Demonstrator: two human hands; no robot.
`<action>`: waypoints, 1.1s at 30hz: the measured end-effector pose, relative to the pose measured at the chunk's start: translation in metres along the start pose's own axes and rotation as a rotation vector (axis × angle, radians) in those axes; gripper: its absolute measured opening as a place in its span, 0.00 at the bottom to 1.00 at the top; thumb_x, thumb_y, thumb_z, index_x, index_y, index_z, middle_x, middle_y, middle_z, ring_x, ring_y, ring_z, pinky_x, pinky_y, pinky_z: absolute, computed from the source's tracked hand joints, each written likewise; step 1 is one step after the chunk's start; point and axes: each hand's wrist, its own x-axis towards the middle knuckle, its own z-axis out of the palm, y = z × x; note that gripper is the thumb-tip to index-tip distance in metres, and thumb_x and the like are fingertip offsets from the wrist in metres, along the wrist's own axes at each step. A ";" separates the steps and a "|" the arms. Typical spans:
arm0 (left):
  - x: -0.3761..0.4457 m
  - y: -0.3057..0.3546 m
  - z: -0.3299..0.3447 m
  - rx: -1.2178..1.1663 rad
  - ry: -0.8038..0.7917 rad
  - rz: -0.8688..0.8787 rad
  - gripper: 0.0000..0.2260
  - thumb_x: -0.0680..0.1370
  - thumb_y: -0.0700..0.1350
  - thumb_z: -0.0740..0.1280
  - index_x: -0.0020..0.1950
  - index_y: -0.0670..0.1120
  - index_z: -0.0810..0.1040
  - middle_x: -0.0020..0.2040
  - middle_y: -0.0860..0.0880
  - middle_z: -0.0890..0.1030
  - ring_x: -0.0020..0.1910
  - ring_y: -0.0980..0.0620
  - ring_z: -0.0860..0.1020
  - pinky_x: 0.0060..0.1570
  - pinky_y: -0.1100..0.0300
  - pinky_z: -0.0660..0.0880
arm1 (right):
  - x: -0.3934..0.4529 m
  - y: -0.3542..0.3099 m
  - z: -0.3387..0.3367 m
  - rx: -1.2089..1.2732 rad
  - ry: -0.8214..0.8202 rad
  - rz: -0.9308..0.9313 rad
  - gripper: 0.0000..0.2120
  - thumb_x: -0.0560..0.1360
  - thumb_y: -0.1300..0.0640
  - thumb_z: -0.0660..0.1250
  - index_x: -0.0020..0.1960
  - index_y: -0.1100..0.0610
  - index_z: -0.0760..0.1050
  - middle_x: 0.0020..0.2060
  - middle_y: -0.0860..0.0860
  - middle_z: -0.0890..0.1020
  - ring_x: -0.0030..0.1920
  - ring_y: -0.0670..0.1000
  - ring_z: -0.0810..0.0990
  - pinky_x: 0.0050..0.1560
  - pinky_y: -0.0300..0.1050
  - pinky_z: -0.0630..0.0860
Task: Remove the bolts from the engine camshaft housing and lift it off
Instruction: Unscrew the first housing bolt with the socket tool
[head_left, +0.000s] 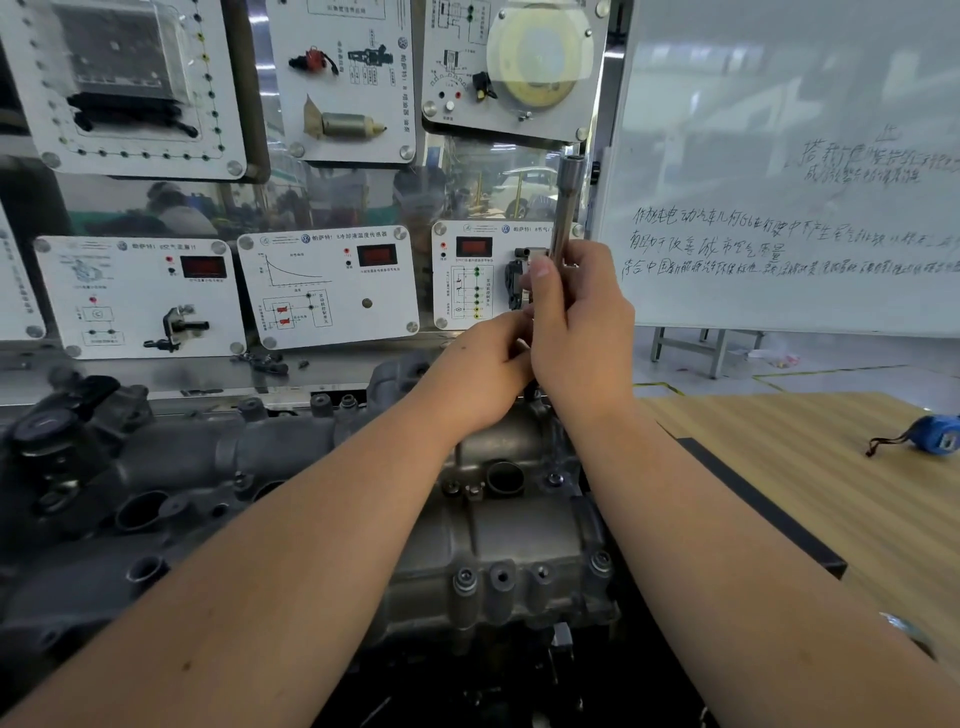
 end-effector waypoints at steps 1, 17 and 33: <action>0.000 0.000 0.000 0.009 0.003 -0.009 0.08 0.82 0.41 0.62 0.52 0.54 0.77 0.43 0.55 0.83 0.42 0.61 0.80 0.40 0.64 0.76 | 0.000 -0.001 0.000 -0.006 -0.001 -0.007 0.10 0.83 0.50 0.60 0.60 0.54 0.73 0.45 0.48 0.85 0.44 0.51 0.83 0.46 0.48 0.78; -0.001 0.001 0.002 0.006 -0.021 0.017 0.11 0.83 0.44 0.60 0.51 0.62 0.73 0.48 0.54 0.84 0.45 0.59 0.80 0.47 0.58 0.77 | 0.000 -0.003 0.000 -0.012 -0.005 -0.008 0.12 0.84 0.51 0.56 0.55 0.55 0.76 0.45 0.46 0.83 0.44 0.48 0.81 0.45 0.45 0.75; 0.002 -0.003 0.003 0.016 -0.022 0.023 0.09 0.84 0.44 0.60 0.55 0.57 0.76 0.47 0.54 0.84 0.45 0.59 0.81 0.46 0.60 0.76 | 0.000 -0.004 -0.002 -0.007 -0.001 0.009 0.11 0.84 0.51 0.58 0.57 0.56 0.75 0.43 0.47 0.83 0.43 0.48 0.81 0.46 0.45 0.76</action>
